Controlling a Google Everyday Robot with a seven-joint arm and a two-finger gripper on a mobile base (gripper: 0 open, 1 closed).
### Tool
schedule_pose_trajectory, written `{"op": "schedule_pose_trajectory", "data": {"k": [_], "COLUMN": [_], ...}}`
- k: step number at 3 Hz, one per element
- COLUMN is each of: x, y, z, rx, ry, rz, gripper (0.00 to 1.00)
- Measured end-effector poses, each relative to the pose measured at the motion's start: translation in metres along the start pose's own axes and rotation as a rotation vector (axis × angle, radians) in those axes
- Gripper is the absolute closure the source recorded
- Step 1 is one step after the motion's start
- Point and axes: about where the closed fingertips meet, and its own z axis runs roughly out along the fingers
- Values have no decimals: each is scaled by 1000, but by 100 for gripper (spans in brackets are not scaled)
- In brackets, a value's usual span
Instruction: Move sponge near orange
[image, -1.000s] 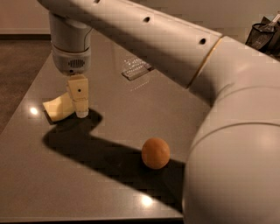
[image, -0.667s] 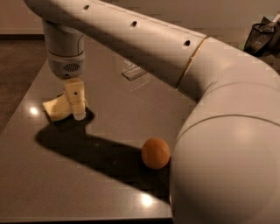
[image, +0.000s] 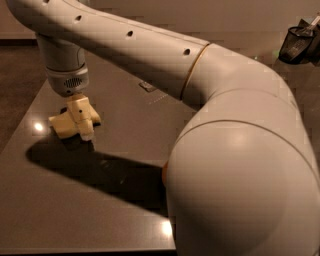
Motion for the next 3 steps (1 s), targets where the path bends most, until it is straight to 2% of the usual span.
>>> {"op": "schedule_pose_trajectory", "data": {"k": [1, 3], "x": [-1, 4], "y": [-1, 0], "z": [7, 7], "rx": [-12, -17], "ry": [13, 11], "rz": [-4, -3], "gripper": [14, 62]}}
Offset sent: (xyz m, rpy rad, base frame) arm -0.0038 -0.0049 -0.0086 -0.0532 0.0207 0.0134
